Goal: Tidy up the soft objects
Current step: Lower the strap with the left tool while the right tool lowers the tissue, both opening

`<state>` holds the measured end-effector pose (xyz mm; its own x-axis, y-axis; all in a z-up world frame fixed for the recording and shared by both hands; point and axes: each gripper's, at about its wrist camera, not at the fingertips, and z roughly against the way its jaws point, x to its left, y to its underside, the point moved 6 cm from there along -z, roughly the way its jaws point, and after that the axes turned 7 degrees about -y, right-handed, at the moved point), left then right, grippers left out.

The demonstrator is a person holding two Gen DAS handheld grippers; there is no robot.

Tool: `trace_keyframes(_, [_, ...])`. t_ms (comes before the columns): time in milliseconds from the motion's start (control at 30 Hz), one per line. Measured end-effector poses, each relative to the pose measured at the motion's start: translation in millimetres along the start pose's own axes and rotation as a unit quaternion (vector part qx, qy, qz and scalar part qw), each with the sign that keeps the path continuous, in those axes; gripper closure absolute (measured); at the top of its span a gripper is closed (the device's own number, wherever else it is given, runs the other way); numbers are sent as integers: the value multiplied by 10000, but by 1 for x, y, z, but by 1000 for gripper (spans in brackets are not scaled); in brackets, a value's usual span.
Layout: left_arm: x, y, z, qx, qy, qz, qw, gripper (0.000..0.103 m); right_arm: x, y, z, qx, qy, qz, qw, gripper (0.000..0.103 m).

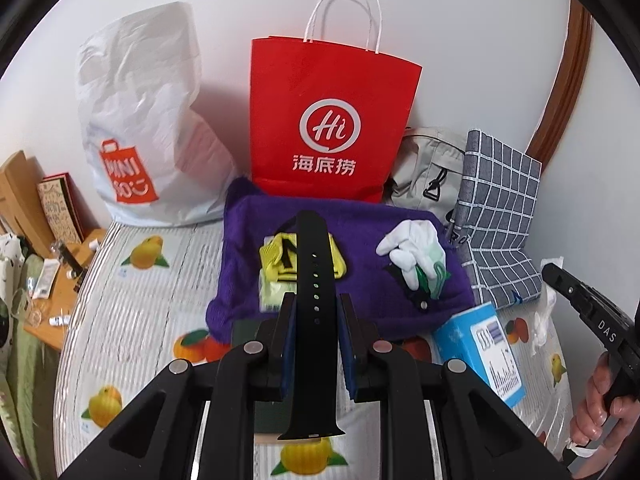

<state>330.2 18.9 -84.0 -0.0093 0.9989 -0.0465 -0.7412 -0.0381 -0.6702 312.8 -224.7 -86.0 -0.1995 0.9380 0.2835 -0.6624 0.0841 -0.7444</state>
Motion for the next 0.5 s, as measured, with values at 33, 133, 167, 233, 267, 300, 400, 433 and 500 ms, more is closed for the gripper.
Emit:
trace_keyframes(33, [-1, -3, -2, -6, -2, -9, 10000, 84, -1, -3, -3, -8, -6, -9, 10000, 98])
trace_keyframes(133, [-3, -15, -11, -28, 12, 31, 10000, 84, -1, -11, -12, -26, -46, -21, 10000, 98])
trace_keyframes(167, [-3, -18, -13, -30, 25, 46, 10000, 84, -2, -13, -15, -20, -52, -26, 10000, 98])
trace_keyframes(233, [-3, -23, -21, -11, 54, 82, 10000, 84, -5, -17, -22, -24, -73, -104, 9999, 98])
trace_keyframes(267, [-3, -24, -24, 0, 61, 92, 9999, 84, -6, -19, -25, -15, -100, -141, 9998, 98])
trace_keyframes(300, [-3, -26, -27, 13, 69, 103, 9999, 84, -7, -22, -30, 2, -123, -169, 9998, 98])
trace_keyframes(400, [-1, -32, -39, 72, 119, 171, 9998, 84, -10, -28, -43, 49, -86, -163, 9998, 98])
trace_keyframes(433, [0, -35, -43, 75, 102, 202, 9997, 84, -11, -30, -46, 57, -66, -153, 9998, 98])
trace_keyframes(500, [2, -39, -51, 100, 50, 248, 9996, 84, -14, -35, -54, 87, -53, -162, 9998, 98])
